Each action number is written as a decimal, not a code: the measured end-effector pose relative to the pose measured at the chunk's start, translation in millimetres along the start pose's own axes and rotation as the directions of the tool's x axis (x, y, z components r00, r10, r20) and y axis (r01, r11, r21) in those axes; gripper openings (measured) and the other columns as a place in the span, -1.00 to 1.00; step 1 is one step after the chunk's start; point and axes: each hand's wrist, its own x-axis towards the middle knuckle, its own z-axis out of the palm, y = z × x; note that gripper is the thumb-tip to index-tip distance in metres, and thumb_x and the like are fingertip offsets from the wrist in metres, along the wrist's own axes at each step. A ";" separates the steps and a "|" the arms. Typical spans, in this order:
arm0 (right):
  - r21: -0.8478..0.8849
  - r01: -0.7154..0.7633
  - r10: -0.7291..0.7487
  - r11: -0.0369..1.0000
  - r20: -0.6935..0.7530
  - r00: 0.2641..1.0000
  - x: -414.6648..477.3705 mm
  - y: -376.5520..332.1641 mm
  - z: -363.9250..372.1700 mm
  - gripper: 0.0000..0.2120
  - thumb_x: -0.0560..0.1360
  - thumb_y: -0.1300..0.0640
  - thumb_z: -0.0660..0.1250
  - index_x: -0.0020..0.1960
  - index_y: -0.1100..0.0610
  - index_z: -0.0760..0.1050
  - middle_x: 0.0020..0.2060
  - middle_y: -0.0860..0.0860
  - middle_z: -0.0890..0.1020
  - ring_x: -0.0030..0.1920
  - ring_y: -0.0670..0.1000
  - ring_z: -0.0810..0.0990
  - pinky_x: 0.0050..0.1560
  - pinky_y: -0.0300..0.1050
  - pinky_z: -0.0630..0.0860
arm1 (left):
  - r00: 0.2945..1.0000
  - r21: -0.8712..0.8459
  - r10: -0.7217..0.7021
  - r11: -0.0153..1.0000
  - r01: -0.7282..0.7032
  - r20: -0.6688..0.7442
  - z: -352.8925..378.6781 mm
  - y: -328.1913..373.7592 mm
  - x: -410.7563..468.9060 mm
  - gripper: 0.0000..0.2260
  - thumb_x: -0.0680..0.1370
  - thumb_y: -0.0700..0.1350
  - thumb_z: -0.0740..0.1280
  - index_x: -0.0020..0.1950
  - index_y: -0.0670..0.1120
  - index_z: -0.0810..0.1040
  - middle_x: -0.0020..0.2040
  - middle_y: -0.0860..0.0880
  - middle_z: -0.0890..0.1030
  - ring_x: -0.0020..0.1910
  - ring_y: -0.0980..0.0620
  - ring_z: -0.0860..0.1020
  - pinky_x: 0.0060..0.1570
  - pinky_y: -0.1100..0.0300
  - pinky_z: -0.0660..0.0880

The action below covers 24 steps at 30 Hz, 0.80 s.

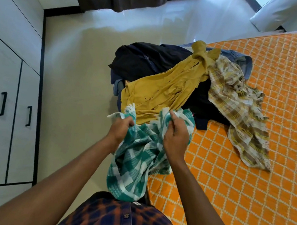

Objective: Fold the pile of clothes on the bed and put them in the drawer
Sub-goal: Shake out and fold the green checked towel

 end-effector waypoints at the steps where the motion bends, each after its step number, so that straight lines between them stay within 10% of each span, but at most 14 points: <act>1: -0.015 0.059 -0.059 0.998 0.012 0.998 0.5 -7.9 2.4 -0.63 0.69 0.26 0.20 0.49 0.17 0.43 0.08 0.14 0.65 -0.08 -0.07 0.52 -0.14 -0.33 0.40 | 1.000 0.038 0.026 0.999 -0.026 0.013 5.8 -3.5 -2.3 -0.86 0.26 0.00 0.26 -0.30 -0.06 0.44 -0.29 -0.08 0.47 -0.25 -0.04 0.40 -0.19 -0.05 0.37; 7: 0.143 -0.018 0.001 0.990 0.120 0.993 -20.4 -33.0 36.4 -0.50 0.60 0.24 0.29 0.50 -0.03 0.36 -0.33 0.04 0.62 -0.35 0.02 0.56 -0.32 0.00 0.52 | 0.992 0.001 0.069 0.998 -0.069 0.105 25.9 -15.2 -13.7 -0.81 0.51 -0.15 0.23 -0.24 -0.10 0.59 -0.24 -0.08 0.62 -0.22 -0.02 0.52 -0.10 -0.03 0.47; 13: 0.452 -0.392 0.307 0.801 0.251 0.918 -25.0 -21.5 44.1 -0.85 0.57 0.19 0.42 0.13 0.13 0.68 -0.08 0.05 0.75 -0.01 0.08 0.73 0.10 0.21 0.65 | 0.988 0.052 0.045 0.997 -0.053 0.151 20.3 -20.4 -18.2 -0.77 0.43 0.02 0.24 -0.09 -0.02 0.65 -0.18 -0.01 0.68 -0.12 -0.08 0.62 -0.07 0.02 0.53; 16: 0.453 -0.337 0.247 0.825 0.247 0.937 -26.6 -22.5 38.0 -0.85 0.59 0.23 0.40 0.12 0.16 0.69 -0.04 0.05 0.75 0.03 0.03 0.73 0.14 0.12 0.64 | 0.987 -0.031 0.010 1.000 -0.005 0.163 21.4 -18.5 -20.7 -0.74 0.60 -0.10 0.19 -0.21 -0.07 0.60 -0.35 -0.04 0.61 -0.29 -0.07 0.55 -0.31 0.15 0.46; 21: 0.327 -0.128 0.031 0.936 0.288 0.957 -31.8 -19.6 31.0 -0.83 0.63 0.21 0.33 0.11 0.15 0.70 -0.09 0.00 0.74 -0.07 -0.02 0.72 -0.04 0.08 0.66 | 0.969 -0.072 -0.031 0.996 0.050 0.245 24.0 -18.8 -20.4 -0.43 0.59 0.36 0.13 -0.31 -0.02 0.64 -0.29 -0.10 0.67 -0.25 -0.03 0.65 -0.23 0.10 0.55; 24: 0.217 0.038 -0.115 0.975 0.358 0.927 -32.7 -17.0 26.6 -0.78 0.55 0.31 0.29 0.01 0.13 0.69 -0.19 -0.02 0.72 -0.18 -0.06 0.68 -0.17 0.05 0.61 | 0.990 -0.051 -0.063 0.996 0.070 0.128 28.7 -16.8 -23.3 -0.47 0.61 0.31 0.15 -0.30 -0.05 0.59 -0.33 -0.05 0.66 -0.31 -0.01 0.63 -0.35 0.18 0.50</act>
